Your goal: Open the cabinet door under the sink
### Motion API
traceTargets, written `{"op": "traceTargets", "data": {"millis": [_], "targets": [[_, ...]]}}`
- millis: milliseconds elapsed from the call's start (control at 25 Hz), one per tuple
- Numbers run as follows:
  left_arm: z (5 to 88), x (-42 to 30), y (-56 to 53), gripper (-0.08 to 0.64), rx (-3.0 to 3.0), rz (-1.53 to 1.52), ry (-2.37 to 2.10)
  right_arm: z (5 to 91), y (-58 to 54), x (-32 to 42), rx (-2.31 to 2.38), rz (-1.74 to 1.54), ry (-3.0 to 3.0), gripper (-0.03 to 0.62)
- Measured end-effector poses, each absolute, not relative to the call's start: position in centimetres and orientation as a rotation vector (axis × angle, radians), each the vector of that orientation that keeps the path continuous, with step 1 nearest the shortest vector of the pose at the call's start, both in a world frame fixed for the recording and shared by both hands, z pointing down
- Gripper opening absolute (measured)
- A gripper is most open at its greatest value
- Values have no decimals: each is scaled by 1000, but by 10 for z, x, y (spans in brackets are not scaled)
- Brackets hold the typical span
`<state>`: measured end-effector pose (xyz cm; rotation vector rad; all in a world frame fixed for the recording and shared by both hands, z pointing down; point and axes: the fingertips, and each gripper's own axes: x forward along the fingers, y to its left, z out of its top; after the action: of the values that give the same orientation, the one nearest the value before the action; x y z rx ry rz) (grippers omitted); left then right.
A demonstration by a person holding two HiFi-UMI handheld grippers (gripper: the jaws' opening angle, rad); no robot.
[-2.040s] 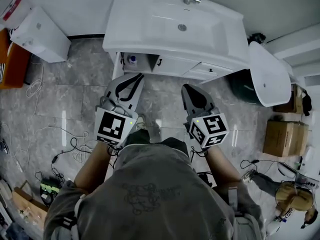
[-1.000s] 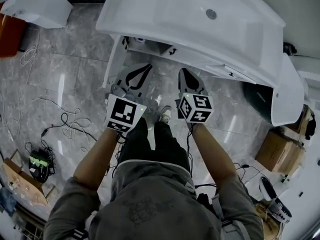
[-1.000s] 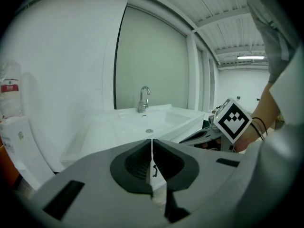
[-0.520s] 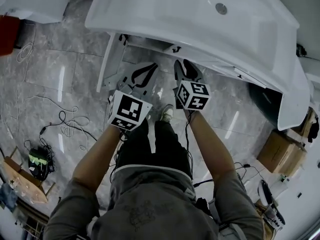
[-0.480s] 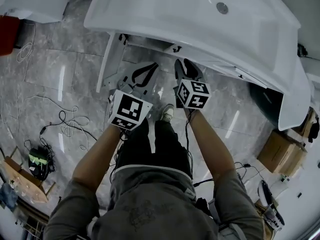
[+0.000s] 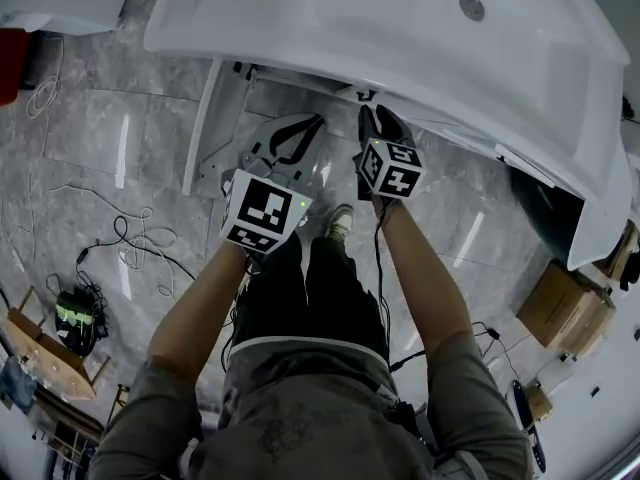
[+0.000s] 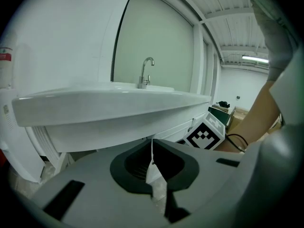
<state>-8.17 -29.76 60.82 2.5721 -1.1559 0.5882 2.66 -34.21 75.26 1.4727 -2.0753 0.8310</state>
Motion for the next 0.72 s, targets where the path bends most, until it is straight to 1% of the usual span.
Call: {"op": "traceTargets", "data": {"millis": [160, 360, 560, 720], "targets": [[615, -80, -301, 23, 2588, 533, -1132, 773, -352, 21, 1475, 861, -2054, 109], [630, -88, -303, 23, 2559, 567, -1154, 788, -362, 23, 1486, 896, -2048, 104], [645, -95, -303, 23, 2539, 605, -1159, 796, -370, 24, 1505, 926, -2039, 81], [655, -96, -301, 23, 2527, 628, -1143, 795, -370, 21, 1493, 826, -2050, 67]]}}
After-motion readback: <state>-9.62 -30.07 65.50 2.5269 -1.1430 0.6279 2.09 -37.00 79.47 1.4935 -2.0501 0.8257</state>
